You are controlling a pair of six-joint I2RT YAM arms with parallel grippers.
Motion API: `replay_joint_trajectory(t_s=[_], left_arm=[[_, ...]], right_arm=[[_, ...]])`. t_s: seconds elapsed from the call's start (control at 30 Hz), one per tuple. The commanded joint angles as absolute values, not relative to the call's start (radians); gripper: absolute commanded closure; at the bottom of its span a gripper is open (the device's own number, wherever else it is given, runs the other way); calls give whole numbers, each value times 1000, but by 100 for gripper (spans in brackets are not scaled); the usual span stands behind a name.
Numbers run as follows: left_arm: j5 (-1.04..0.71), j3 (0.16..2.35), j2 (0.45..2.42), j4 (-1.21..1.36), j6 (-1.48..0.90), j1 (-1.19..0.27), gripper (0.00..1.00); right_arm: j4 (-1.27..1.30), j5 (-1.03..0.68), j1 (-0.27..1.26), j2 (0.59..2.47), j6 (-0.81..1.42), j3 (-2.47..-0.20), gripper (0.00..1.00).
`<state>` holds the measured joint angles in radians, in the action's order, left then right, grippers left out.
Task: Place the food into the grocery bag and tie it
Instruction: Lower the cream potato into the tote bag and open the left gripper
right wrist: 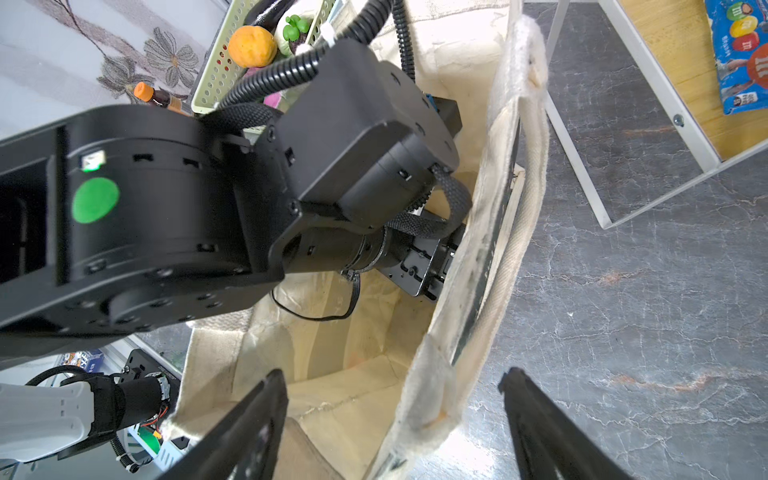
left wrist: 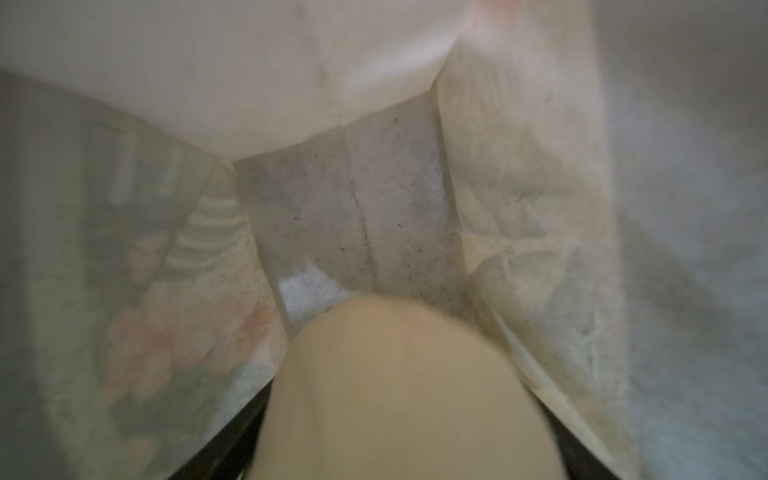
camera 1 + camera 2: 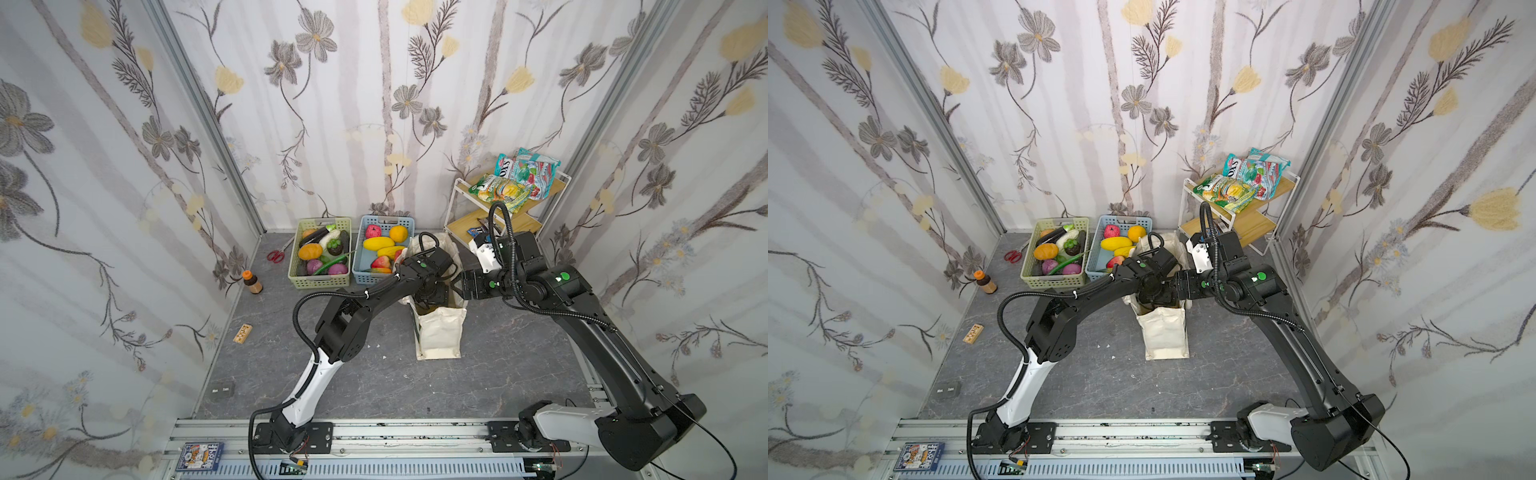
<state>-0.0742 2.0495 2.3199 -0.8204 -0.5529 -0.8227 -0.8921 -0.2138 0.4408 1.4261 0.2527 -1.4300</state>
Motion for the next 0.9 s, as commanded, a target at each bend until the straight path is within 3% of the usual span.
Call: replay_joint_trajectory(t_s=[0.0,0.33,0.43,0.87], left_arm=[[-51,2068,2343,-863,-554,-820,19],[-46,2060,2344,-877,-553,-825,14],[-60,2059,2312,-853,-551,-825,7],[-89,2120,2143,-837,-569,-824,8]], right_arm=[[-855,-216,440,1417,251,-1427,18],[-844,-213,439,1399,255,-1411,18],[-840,-215,438,1396,255,-1404,18],[-815,-220,437,1384,265,-1394,18]])
